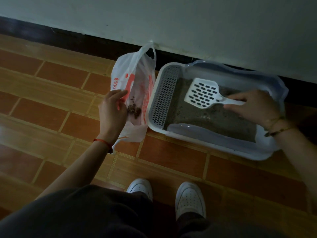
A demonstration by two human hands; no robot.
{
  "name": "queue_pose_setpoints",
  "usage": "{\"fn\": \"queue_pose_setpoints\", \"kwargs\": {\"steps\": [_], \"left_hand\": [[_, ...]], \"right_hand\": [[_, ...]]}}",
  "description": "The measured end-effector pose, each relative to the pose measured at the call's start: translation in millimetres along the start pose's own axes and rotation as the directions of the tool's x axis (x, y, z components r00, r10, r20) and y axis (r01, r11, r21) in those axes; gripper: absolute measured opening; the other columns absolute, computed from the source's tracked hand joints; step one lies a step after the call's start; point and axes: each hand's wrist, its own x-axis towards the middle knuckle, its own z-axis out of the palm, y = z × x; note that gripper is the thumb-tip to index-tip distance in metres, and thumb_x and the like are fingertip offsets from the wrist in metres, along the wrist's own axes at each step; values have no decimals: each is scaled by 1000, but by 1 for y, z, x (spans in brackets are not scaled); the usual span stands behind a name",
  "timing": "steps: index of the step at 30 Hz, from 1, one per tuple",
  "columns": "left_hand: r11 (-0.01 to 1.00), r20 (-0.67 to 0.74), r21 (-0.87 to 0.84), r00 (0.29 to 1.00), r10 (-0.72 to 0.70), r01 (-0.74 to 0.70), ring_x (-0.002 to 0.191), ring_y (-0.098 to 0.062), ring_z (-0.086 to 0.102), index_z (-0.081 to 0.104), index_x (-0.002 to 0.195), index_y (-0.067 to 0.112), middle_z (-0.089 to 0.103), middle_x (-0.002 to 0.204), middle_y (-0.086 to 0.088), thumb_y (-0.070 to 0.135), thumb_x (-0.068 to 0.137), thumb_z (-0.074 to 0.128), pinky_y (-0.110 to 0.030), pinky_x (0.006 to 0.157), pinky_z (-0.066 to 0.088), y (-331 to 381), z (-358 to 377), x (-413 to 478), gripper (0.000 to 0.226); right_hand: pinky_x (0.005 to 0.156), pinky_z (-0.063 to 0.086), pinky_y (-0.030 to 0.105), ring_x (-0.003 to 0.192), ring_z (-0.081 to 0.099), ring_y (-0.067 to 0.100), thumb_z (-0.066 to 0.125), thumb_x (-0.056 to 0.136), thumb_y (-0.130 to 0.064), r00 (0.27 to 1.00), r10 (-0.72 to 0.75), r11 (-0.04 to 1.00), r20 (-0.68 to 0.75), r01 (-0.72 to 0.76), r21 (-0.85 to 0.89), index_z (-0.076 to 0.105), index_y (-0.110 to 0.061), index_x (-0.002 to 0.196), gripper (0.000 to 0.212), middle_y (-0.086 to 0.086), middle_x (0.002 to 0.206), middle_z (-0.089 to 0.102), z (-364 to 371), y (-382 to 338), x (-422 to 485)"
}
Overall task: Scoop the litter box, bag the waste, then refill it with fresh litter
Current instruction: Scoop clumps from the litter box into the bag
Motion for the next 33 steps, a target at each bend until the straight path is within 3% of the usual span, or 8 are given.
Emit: {"fn": "queue_pose_setpoints", "kwargs": {"steps": [3, 13, 18, 22, 26, 30, 33], "left_hand": [[1000, 8, 3, 1000, -15, 15, 119, -20, 58, 64, 126, 6, 61, 132, -10, -4, 94, 52, -13, 93, 40, 4, 3, 1, 36], [999, 48, 2, 998, 43, -43, 120, -23, 58, 63, 127, 4, 60, 133, -13, -5, 93, 51, -29, 98, 48, 13, 22, 2, 37], [998, 68, -4, 995, 69, -69, 121, -23, 58, 63, 126, 4, 60, 132, -13, 0, 94, 53, -39, 100, 51, 12, 30, 3, 34], [997, 80, -10, 994, 76, -75, 119, -18, 55, 62, 127, 5, 60, 132, -12, 2, 95, 53, -29, 98, 48, 13, 33, 1, 33], [996, 82, -6, 993, 85, -85, 115, -11, 53, 63, 126, 6, 61, 131, -11, 3, 95, 54, -22, 94, 44, 13, 32, 0, 32], [996, 79, -17, 993, 85, -84, 114, -7, 51, 63, 126, 6, 61, 131, -11, 4, 94, 56, -17, 92, 41, 13, 31, 0, 32], [995, 76, -15, 992, 96, -95, 115, -12, 54, 64, 125, 5, 62, 130, -12, 4, 94, 56, -20, 93, 43, 13, 32, -1, 32]], "right_hand": [[80, 49, 33, 97, 63, 27, 72, 81, -32, 998, 26, 990, 54, -18, -142, 72, -21, 108, 29, 8, 110, 71, -12, 24, -7], [65, 42, 30, 84, 62, 32, 69, 85, -32, 997, 70, 950, 19, -61, -306, 74, -21, 100, 20, 13, 96, 71, -16, 57, -13], [68, 47, 31, 83, 62, 27, 70, 83, -33, 989, 70, 928, 127, -18, -372, 73, -30, 103, 20, 6, 97, 72, -17, 61, -10], [68, 46, 29, 83, 61, 23, 73, 80, -35, 976, 78, 922, 202, 7, -388, 73, -31, 103, 23, 3, 103, 71, -18, 59, -8], [52, 34, 19, 64, 45, 0, 73, 80, -34, 943, 67, 917, 327, 70, -392, 73, -33, 103, 23, -4, 99, 71, -18, 53, -4], [63, 47, 27, 73, 57, 8, 73, 80, -37, 913, 43, 917, 406, 125, -378, 73, -35, 103, 23, -8, 98, 72, -10, 45, -2], [56, 40, 23, 68, 54, 4, 73, 79, -38, 915, 10, 940, 404, 129, -317, 73, -35, 101, 23, -10, 91, 72, 4, 40, 0]]}}
